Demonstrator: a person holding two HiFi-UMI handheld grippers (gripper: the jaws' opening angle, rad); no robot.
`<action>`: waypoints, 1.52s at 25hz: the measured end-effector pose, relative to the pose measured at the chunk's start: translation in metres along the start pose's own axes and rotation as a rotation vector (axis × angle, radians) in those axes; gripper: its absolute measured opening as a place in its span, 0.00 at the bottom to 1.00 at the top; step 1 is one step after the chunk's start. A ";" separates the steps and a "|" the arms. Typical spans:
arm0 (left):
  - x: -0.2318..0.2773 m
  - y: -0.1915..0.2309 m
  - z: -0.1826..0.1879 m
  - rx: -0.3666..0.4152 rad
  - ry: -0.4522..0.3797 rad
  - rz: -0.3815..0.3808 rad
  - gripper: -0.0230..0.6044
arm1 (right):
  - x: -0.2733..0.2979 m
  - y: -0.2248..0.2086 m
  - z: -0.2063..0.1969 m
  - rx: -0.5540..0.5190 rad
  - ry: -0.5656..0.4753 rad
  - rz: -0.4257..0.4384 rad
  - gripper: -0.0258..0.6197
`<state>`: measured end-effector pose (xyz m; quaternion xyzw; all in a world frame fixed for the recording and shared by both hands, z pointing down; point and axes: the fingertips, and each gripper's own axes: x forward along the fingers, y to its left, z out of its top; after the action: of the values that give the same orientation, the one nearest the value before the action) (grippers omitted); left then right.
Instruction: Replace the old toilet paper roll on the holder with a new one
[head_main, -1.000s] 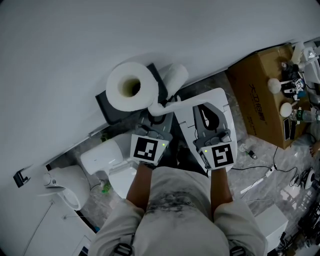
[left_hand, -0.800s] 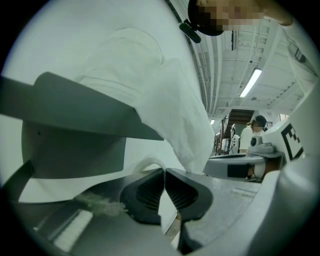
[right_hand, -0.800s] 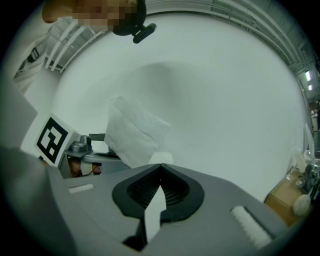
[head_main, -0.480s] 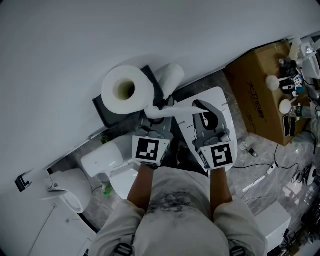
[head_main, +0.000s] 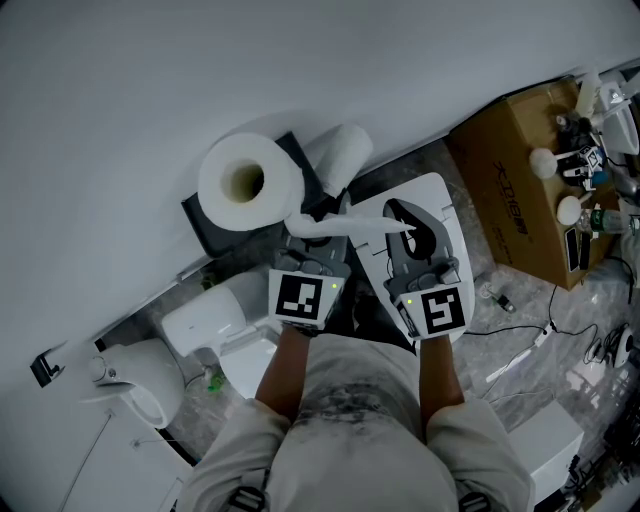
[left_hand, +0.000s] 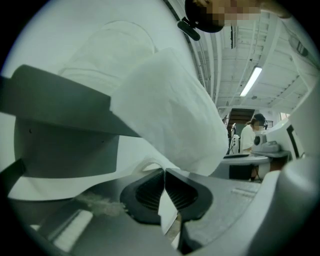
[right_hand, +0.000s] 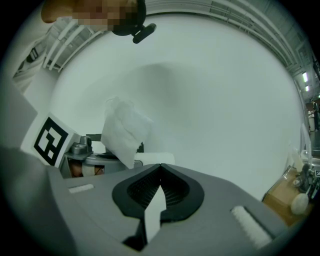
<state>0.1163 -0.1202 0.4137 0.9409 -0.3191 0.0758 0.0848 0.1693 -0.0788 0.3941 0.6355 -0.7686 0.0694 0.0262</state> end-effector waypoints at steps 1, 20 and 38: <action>0.003 -0.004 0.001 0.007 -0.006 -0.014 0.06 | 0.000 0.000 -0.001 0.003 0.004 -0.004 0.04; -0.015 -0.038 -0.005 -0.041 0.001 -0.048 0.06 | -0.034 -0.001 -0.001 0.003 0.028 -0.007 0.04; -0.065 -0.082 -0.003 -0.039 -0.029 -0.020 0.06 | -0.085 0.024 0.009 -0.029 -0.021 0.076 0.04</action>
<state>0.1149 -0.0170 0.3944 0.9431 -0.3124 0.0550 0.0992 0.1621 0.0069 0.3728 0.6061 -0.7932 0.0526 0.0245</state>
